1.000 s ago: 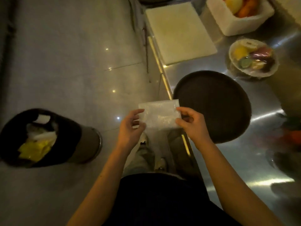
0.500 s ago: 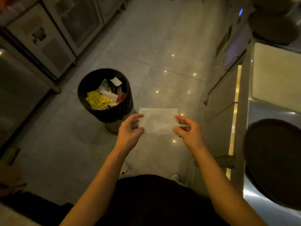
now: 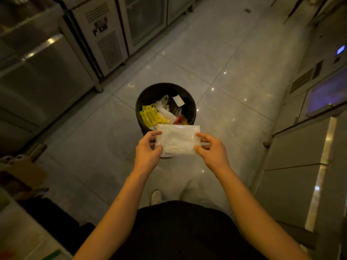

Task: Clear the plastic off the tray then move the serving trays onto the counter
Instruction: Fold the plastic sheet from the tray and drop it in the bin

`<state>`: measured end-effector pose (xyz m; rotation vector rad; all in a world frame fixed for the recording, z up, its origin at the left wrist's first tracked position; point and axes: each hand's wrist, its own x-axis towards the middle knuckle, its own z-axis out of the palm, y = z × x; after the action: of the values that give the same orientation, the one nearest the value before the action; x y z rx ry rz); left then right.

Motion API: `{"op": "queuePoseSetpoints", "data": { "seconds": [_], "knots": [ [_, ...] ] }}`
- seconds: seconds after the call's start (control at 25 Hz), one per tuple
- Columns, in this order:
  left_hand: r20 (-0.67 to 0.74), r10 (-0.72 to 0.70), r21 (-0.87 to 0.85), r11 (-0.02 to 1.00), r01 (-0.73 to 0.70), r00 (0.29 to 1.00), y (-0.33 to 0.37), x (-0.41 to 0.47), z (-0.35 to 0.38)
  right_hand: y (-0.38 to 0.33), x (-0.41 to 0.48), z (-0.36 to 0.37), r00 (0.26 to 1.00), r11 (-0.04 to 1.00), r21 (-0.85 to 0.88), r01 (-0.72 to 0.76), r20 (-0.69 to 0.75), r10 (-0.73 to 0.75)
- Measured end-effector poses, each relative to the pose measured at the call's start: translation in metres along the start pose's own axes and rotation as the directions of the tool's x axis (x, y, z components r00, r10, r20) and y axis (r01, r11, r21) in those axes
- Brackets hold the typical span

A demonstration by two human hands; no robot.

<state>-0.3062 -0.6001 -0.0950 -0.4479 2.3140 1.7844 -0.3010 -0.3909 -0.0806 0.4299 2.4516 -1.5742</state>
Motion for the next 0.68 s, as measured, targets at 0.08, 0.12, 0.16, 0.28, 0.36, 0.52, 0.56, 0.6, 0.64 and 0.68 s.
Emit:
{"op": "queuePoseSetpoints", "data": {
  "seconds": [0.08, 0.12, 0.16, 0.28, 0.36, 0.52, 0.56, 0.6, 0.64, 0.68],
  "knots": [
    [-0.011, -0.019, 0.005, 1.000, 0.020, 1.000, 0.002, 0.018, -0.001, -0.005, 0.017, 0.003, 0.999, 1.000, -0.017, -0.003, 0.034, 0.004],
    [-0.011, -0.024, 0.009, 1.000, 0.024, 1.000, 0.004, 0.029, -0.001, -0.007, 0.030, 0.003, 0.999, 1.000, -0.026, 0.001, 0.052, 0.000],
    [-0.009, -0.028, 0.015, 0.999, 0.028, 1.000, 0.006, 0.039, 0.001, -0.008, 0.042, 0.003, 0.998, 0.999, -0.033, 0.004, 0.066, -0.002],
    [-0.027, -0.064, 0.042, 0.997, 0.066, 0.998, 0.015, 0.071, 0.014, -0.009, 0.087, -0.001, 0.993, 0.999, -0.048, -0.001, 0.116, 0.006],
    [-0.051, -0.092, 0.065, 0.993, 0.095, 0.994, 0.024, 0.094, 0.024, -0.011, 0.120, -0.006, 0.987, 0.998, -0.060, -0.004, 0.161, 0.014],
    [-0.084, -0.135, 0.109, 0.984, 0.144, 0.987, 0.043, 0.132, 0.046, -0.021, 0.176, -0.022, 0.971, 0.998, -0.062, -0.001, 0.238, 0.015],
    [-0.097, -0.142, 0.118, 0.981, 0.153, 0.985, 0.048, 0.140, 0.051, -0.023, 0.188, -0.025, 0.968, 0.998, -0.065, 0.009, 0.252, 0.008],
    [-0.113, -0.145, 0.132, 0.978, 0.159, 0.983, 0.053, 0.149, 0.056, -0.026, 0.203, -0.027, 0.965, 0.997, -0.072, 0.015, 0.261, 0.004],
    [-0.120, -0.142, 0.148, 0.976, 0.159, 0.983, 0.057, 0.157, 0.060, -0.028, 0.215, -0.028, 0.963, 0.996, -0.081, 0.022, 0.268, 0.000],
    [-0.119, -0.137, 0.168, 0.973, 0.156, 0.983, 0.059, 0.163, 0.062, -0.031, 0.224, -0.029, 0.962, 0.995, -0.096, 0.031, 0.275, -0.004]
  ]
}}
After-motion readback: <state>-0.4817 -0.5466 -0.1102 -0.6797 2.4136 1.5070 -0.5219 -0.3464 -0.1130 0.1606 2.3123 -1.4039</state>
